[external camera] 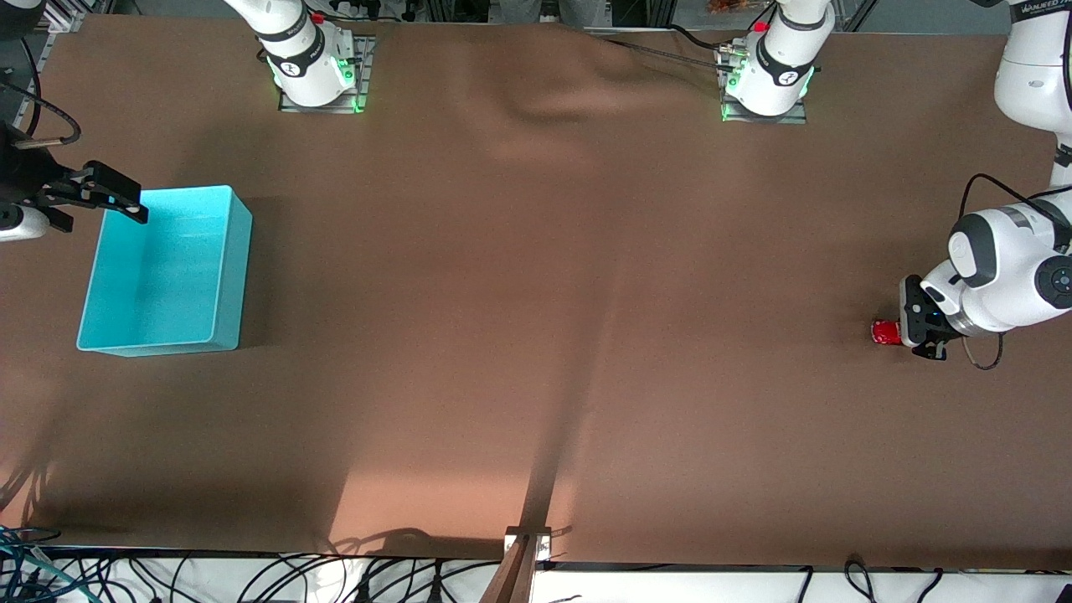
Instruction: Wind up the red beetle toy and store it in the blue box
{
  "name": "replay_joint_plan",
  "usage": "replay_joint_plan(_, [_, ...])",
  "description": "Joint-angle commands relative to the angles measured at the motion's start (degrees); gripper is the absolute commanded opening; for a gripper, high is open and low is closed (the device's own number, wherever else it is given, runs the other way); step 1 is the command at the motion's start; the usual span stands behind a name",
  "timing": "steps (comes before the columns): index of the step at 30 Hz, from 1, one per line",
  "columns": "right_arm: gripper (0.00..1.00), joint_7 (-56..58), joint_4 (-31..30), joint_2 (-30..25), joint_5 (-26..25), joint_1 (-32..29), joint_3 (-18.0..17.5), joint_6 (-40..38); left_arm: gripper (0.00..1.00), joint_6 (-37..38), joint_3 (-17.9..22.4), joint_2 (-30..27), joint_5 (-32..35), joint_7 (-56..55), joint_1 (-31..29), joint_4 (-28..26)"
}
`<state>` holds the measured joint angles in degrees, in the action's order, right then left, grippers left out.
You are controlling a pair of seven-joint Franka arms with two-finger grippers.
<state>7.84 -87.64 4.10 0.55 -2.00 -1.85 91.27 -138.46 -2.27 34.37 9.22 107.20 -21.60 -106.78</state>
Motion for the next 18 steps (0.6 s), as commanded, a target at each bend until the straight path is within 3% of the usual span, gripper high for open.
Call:
replay_joint_plan(1, [1.0, -0.54, 0.28, -0.41, -0.64, -0.9, -0.96, -0.3, 0.03, -2.25, -0.2, 6.67, 1.95, 1.08, -1.34, 2.36])
replay_joint_plan(12, [1.0, -0.54, 0.28, -0.5, -0.64, -0.9, -1.05, -0.39, 0.04, -2.08, -0.11, 6.85, 1.95, 1.96, -1.78, 3.24])
replay_joint_plan(16, [1.0, -0.54, 0.28, -0.41, -0.64, -0.9, -1.05, -0.47, 0.19, -2.08, -0.19, 6.67, 1.95, 1.96, -1.78, 3.77])
replay_joint_plan(17, [1.0, -0.54, 0.28, -0.41, -0.64, -0.9, -1.05, -0.47, 0.25, -2.08, -0.2, 6.67, 1.95, 2.05, -1.78, 3.95])
replay_joint_plan(18, [1.0, -0.54, 0.28, -0.41, -0.64, -0.9, -1.05, -0.47, 0.36, -2.08, -0.2, 6.67, 1.95, 2.05, -1.78, 4.12])
